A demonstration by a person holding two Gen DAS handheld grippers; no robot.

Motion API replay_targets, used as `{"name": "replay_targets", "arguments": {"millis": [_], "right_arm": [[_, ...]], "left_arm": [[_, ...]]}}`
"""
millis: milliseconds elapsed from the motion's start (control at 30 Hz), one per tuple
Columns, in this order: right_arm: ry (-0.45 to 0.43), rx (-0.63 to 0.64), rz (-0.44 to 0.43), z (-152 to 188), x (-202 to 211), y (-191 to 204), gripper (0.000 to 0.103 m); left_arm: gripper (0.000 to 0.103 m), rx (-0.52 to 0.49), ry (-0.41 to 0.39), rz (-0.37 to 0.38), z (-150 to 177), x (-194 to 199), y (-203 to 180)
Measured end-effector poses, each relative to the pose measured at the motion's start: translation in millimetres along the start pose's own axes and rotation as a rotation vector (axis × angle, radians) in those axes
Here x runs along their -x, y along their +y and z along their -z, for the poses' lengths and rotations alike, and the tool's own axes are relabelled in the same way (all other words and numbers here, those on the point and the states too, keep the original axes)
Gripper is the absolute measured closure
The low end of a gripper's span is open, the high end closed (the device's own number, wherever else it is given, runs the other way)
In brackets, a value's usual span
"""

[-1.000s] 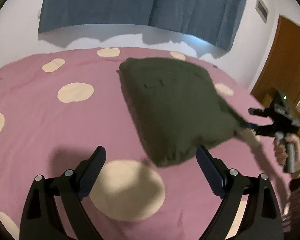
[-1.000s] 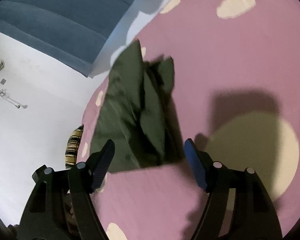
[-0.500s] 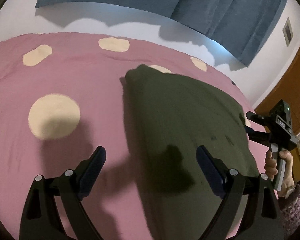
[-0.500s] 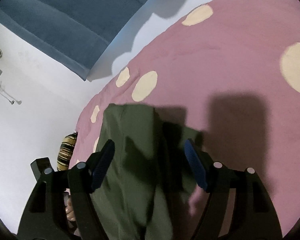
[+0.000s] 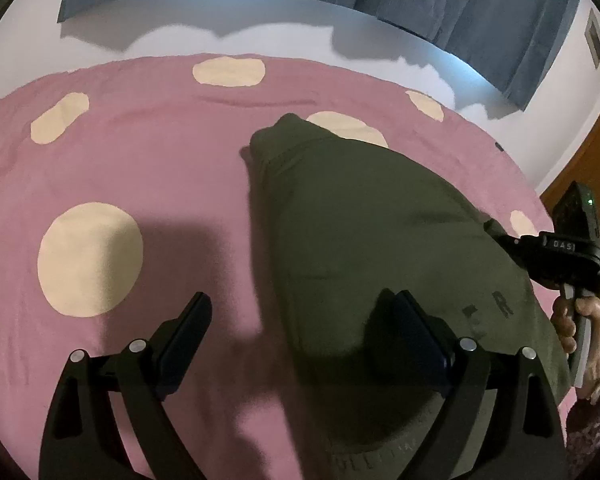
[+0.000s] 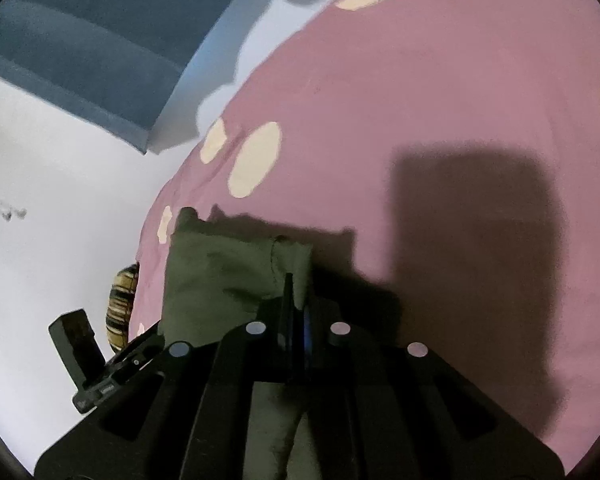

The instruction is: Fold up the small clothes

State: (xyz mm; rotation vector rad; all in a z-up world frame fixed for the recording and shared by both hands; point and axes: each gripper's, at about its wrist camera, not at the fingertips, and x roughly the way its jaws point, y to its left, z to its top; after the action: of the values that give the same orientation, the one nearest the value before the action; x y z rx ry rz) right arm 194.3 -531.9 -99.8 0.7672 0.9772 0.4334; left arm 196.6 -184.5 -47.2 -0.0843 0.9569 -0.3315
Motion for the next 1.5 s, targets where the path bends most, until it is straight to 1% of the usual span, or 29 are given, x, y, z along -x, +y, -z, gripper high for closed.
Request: {"name": "replay_targets", "arguments": {"millis": [100,233,467,767,967,1000,1067,1100,1133,1167,1200,1233,1267,1300,1333,1433,1500], "right_arm": [[0.003,-0.033,-0.005,2.7,-5.5,-11.1,0.099],[0.007,-0.08,-0.034,5.5,-10.1,-24.0,0.099],[0.0,-0.091,-0.05,5.2,-11.9,-22.6,0.099],[-0.017,-0.101,-0.049,5.6,-15.0,-20.5,0.098],[-0.05,-0.119,-0.044,6.9,-11.3,-21.4,0.093],[-0.055,-0.123,-0.046,7.0,-9.7,-22.0,0.091],[-0.072,-0.134,-0.047,8.7,-3.2,-22.6,0.084],[-0.084,-0.136,-0.047,9.7,1.7,-23.3,0.078],[-0.094,-0.136,-0.052,10.9,7.5,-24.0,0.065],[-0.101,-0.135,-0.054,12.7,13.2,-24.0,0.054],[-0.111,-0.131,-0.038,15.9,20.9,-23.5,0.041],[-0.12,-0.123,-0.038,19.1,27.9,-22.6,0.034],[-0.119,-0.112,-0.043,23.5,35.3,-20.9,0.031],[-0.116,-0.105,-0.044,26.7,39.5,-19.9,0.025],[-0.115,-0.099,-0.046,30.5,44.3,-19.4,0.021],[-0.092,-0.097,-0.07,42.6,52.8,-22.6,0.019],[-0.065,-0.091,-0.078,49.5,51.7,-23.1,0.019]], "left_arm": [[0.011,-0.019,0.002,-0.017,1.3,-4.5,-2.8],[0.011,0.02,0.026,0.013,2.0,-13.0,4.9],[0.01,0.015,0.017,0.002,2.1,-12.9,1.9],[0.01,0.024,0.019,0.018,0.2,-15.9,5.0],[0.011,0.032,0.024,0.034,-0.5,-16.4,7.2],[0.011,0.033,0.023,0.039,-0.6,-15.8,7.9],[0.011,0.034,0.021,0.054,-0.7,-13.0,9.7],[0.011,0.037,0.024,0.068,-0.5,-11.1,11.6],[0.011,0.048,0.03,0.093,0.0,-8.0,15.2],[0.011,0.059,0.037,0.115,1.1,-5.3,18.6],[0.011,0.07,0.043,0.136,2.7,-2.1,22.5],[0.011,0.083,0.043,0.158,5.3,2.3,28.3],[0.011,0.095,0.041,0.174,8.0,6.1,33.2],[0.011,0.106,0.041,0.189,10.8,9.1,37.5],[0.011,0.121,0.045,0.221,14.9,12.0,42.8],[0.011,0.141,0.079,0.318,26.8,15.7,48.2],[0.011,0.133,0.097,0.375,34.4,16.8,44.3]]}}
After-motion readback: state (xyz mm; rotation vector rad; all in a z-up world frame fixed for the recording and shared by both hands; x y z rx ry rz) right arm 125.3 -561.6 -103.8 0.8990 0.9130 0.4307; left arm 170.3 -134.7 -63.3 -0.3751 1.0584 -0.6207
